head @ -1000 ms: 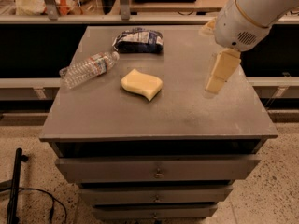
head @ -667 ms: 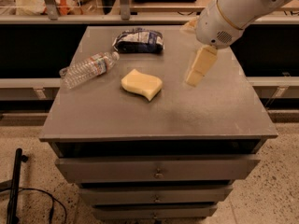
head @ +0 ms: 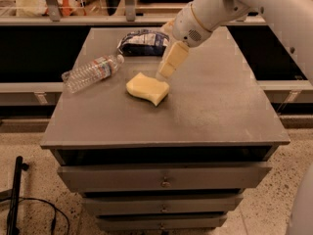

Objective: Pick water bottle

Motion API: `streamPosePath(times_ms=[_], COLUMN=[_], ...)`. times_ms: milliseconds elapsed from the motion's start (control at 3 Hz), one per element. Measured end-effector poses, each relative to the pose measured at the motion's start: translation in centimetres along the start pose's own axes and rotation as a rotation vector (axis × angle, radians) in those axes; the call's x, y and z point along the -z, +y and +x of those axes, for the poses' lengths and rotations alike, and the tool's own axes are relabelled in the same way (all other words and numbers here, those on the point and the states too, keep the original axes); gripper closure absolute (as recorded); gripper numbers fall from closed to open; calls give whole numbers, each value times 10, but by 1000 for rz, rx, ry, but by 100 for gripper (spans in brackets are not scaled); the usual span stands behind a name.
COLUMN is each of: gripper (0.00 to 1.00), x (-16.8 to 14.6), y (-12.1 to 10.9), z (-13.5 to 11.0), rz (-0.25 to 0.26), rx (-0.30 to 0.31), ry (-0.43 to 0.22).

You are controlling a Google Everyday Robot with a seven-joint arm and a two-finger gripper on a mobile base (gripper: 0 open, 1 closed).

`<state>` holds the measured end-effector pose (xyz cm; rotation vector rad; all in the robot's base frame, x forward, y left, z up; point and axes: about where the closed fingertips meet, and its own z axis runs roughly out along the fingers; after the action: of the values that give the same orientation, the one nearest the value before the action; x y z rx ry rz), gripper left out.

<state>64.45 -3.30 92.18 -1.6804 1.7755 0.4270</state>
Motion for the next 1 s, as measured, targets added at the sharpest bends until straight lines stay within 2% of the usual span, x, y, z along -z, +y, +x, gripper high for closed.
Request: streamPosePath(times_ms=[333, 667, 1000], gripper=[0, 0, 0], x=[0, -7, -22], y=[0, -2, -10], z=[0, -3, -16], rz=[0, 32, 48], rx=[0, -4, 23], ry=[0, -5, -24])
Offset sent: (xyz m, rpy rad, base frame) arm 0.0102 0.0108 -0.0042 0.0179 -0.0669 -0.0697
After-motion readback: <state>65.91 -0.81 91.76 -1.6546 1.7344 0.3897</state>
